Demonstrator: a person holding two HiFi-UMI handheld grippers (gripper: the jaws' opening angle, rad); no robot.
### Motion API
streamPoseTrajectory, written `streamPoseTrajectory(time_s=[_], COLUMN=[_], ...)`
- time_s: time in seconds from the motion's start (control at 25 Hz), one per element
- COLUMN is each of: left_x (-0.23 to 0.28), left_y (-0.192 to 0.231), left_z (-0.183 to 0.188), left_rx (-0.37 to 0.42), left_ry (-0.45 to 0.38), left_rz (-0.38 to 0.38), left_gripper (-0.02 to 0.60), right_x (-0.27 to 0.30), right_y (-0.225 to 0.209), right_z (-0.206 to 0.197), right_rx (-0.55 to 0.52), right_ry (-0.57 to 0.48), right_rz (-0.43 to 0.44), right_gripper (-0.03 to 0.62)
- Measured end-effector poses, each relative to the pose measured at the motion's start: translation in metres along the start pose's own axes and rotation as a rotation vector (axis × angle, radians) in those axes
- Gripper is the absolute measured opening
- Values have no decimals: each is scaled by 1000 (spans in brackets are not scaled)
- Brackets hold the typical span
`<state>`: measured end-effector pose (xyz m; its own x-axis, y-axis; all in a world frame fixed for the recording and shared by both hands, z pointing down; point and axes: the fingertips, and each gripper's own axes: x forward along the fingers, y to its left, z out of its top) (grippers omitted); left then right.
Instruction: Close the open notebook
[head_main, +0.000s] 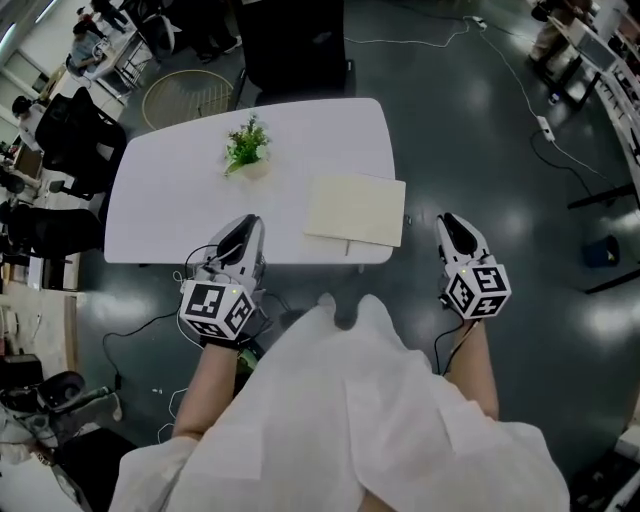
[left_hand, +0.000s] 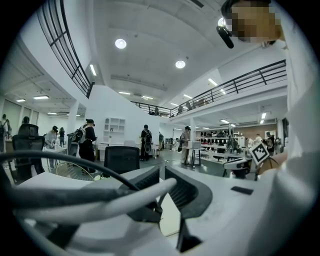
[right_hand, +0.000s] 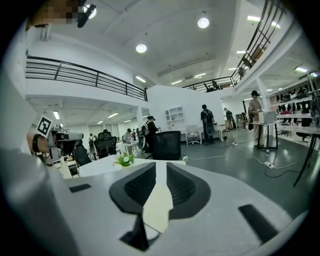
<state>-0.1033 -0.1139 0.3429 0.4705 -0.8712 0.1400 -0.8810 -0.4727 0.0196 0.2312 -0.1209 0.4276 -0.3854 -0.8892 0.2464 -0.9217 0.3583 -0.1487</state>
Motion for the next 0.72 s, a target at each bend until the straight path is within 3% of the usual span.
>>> streamPoseTrajectory(time_s=[0.24,0.72], left_x=[35,60], left_y=[41,102], left_z=[-6,-30], left_rx=[-2,-19], left_ry=[23,57], left_rz=[-54,-109], left_gripper=[34,34], right_x=[49,107], right_y=[3,13], right_z=[-6,-55], right_rx=[16,62], right_ry=[35,145], right_rz=[-41,-112], right_gripper=[77,107])
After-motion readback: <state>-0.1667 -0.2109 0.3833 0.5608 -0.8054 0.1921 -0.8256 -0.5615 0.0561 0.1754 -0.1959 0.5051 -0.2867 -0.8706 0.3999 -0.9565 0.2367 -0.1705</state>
